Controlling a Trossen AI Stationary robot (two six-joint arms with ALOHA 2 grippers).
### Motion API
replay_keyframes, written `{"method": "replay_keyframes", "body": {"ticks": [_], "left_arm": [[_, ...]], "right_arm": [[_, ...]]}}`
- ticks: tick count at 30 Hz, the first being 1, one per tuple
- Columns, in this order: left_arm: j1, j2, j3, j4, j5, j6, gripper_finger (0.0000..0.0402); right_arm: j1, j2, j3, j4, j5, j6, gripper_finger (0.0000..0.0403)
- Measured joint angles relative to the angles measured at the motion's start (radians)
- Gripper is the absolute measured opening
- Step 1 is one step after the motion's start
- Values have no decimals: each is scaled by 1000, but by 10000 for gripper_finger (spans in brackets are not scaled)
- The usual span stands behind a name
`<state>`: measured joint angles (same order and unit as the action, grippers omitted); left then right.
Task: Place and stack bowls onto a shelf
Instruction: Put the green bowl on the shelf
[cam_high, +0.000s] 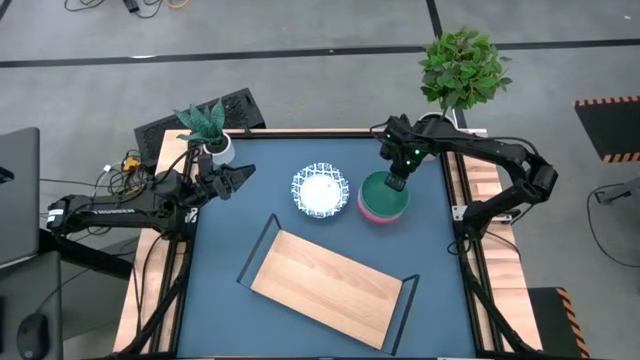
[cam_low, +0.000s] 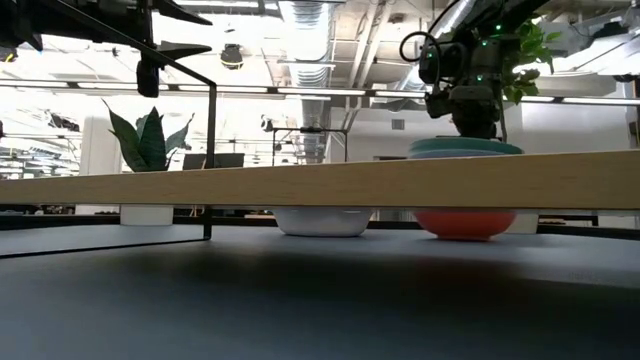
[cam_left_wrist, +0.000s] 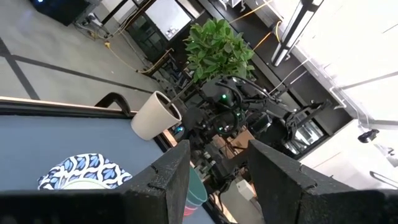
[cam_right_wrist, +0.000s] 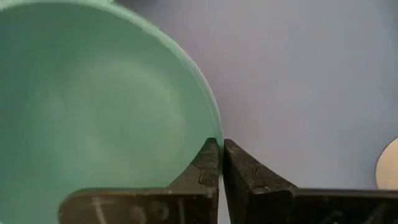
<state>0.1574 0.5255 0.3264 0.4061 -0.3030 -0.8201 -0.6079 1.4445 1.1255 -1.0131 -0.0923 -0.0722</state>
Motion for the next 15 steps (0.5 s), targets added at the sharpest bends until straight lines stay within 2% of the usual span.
{"method": "replay_keyframes", "body": {"ticks": [10, 15], "left_arm": [[0, 0, 0, 1, 0, 0, 147], [0, 0, 0, 1, 0, 0, 147]], "right_arm": [[19, -46, 1, -31, 0, 58, 27], [20, -91, 52, -69, -5, 91, 27]]}}
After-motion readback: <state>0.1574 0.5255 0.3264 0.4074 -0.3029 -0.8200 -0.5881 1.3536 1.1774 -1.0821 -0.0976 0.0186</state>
